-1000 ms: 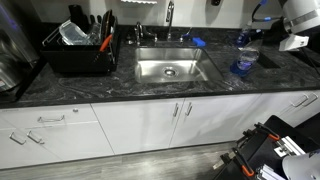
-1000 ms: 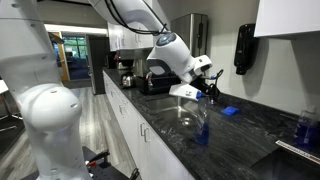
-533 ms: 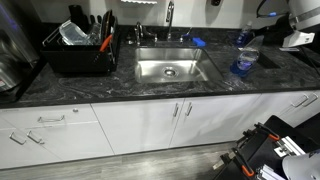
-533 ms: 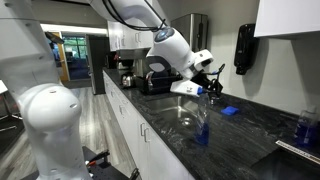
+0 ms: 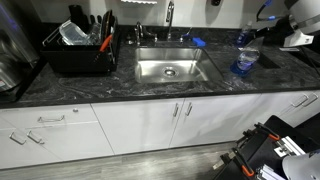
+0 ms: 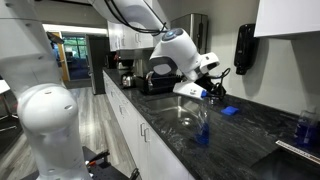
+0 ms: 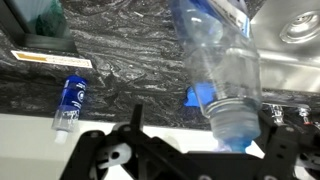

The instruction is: Move the bottle forward

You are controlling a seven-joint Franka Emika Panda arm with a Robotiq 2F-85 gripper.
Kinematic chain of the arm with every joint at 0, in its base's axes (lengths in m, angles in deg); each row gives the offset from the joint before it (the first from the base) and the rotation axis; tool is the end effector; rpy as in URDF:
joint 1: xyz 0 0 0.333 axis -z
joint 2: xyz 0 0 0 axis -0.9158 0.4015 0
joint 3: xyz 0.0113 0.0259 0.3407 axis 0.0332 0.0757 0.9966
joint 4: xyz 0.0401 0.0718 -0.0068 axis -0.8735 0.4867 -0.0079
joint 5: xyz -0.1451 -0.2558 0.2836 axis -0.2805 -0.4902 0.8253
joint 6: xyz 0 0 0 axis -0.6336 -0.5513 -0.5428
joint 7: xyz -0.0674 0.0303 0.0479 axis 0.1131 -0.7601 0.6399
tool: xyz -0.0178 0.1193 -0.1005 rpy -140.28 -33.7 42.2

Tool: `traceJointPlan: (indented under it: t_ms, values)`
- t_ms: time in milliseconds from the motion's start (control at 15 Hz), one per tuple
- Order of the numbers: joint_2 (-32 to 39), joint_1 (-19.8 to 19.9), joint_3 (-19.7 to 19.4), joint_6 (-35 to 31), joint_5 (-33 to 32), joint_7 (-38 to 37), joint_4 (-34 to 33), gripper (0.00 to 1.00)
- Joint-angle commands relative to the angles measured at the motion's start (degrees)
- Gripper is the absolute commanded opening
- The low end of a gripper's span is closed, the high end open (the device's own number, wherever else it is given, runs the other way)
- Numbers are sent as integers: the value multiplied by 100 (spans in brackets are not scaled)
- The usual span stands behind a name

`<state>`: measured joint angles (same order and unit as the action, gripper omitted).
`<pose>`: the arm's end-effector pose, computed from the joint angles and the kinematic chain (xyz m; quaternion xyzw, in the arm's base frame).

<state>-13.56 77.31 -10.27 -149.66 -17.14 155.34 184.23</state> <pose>0.4231 -0.2928 0.3642 0.9203 -0.1349 0.3548 0.0941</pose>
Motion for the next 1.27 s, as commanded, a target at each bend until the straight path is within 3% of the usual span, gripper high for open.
traceJointPlan:
  t_ms: [0,133,200,333,400,667,933,1200]
  values:
    - [-234,525,185,1072,-1141,-976,-71,100]
    - [-419,433,-60,1662,-2173,-1852,-190,100]
    - [-466,670,161,1942,-2402,-2094,-303,100]
    - [-627,709,187,2396,-2947,-2608,-517,100]
    - [-705,411,-120,2579,-3367,-2971,-624,100]
    - [-796,352,-124,3169,-4326,-3919,-1025,100]
    - [-759,281,-103,3540,-4870,-4452,-1285,100]
    - [-797,188,-113,3627,-5023,-4603,-1376,100]
